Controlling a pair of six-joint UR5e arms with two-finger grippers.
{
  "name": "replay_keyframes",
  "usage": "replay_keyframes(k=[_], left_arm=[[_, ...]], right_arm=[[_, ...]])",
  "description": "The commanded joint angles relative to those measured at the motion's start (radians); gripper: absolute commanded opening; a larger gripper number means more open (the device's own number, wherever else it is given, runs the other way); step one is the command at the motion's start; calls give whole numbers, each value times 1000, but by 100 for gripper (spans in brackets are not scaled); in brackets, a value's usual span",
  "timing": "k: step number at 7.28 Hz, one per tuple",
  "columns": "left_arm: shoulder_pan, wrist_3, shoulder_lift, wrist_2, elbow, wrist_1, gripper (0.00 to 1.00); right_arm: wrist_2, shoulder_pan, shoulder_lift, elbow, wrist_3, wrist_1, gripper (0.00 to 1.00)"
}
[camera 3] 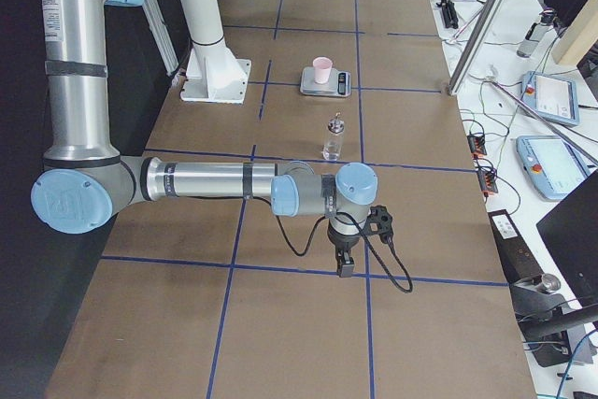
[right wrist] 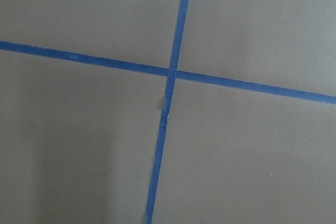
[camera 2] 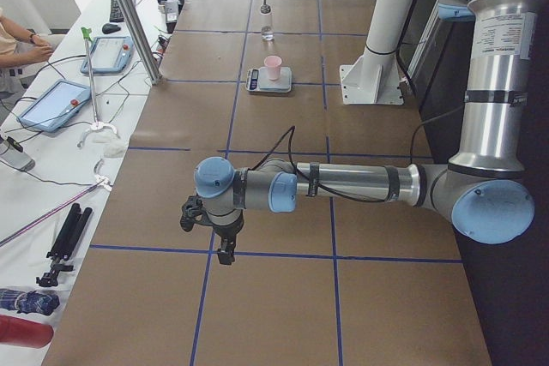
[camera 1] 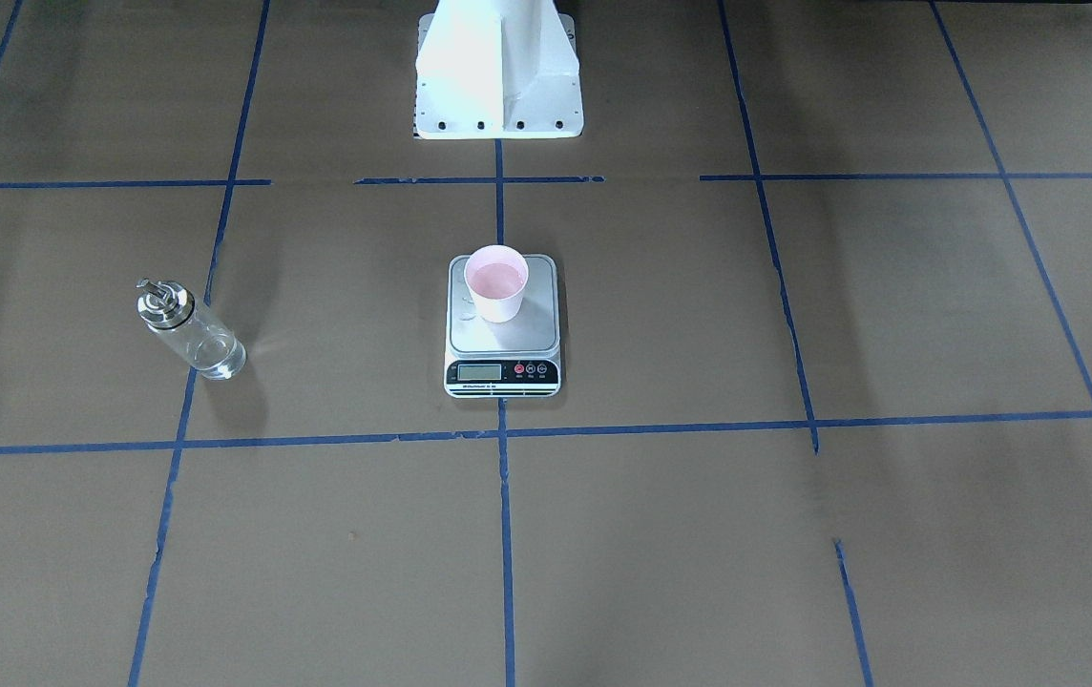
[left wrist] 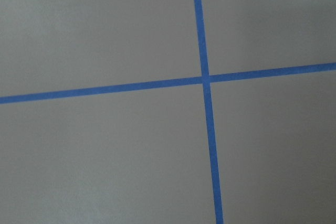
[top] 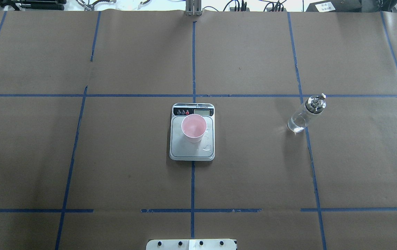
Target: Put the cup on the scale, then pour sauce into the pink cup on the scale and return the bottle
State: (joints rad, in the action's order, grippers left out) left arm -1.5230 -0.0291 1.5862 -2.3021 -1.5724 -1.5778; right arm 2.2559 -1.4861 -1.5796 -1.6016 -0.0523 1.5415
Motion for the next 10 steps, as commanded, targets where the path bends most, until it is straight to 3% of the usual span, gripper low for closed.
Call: replay_keyframes(k=[1, 10], left_arm=[[0, 0, -3, -3, -3, 7, 100], [0, 0, 12, -7, -28, 5, 100]], right_arm=[[2, 1, 3, -3, -1, -4, 100], [-6, 1, -5, 6, -5, -8, 100]])
